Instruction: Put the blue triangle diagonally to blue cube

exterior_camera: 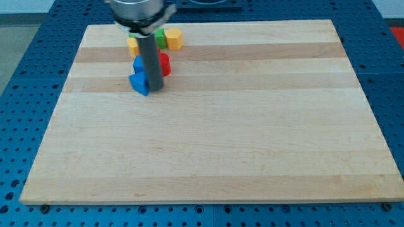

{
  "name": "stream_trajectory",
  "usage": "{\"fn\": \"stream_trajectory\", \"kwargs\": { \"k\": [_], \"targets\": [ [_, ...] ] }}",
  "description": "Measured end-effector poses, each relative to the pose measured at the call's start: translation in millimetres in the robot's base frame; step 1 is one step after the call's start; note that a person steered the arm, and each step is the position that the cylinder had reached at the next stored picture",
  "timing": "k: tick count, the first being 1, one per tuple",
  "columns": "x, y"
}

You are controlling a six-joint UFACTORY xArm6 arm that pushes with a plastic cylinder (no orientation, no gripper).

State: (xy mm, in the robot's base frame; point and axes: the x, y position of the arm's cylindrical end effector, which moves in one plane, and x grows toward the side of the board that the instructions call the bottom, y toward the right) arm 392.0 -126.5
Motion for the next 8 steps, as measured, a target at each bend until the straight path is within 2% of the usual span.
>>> {"fn": "stream_trajectory", "kwargs": {
  "k": [1,4,6,8],
  "targets": [
    [0,-30],
    [25,-43],
    [26,-112],
    [14,-121]
  ]
}}
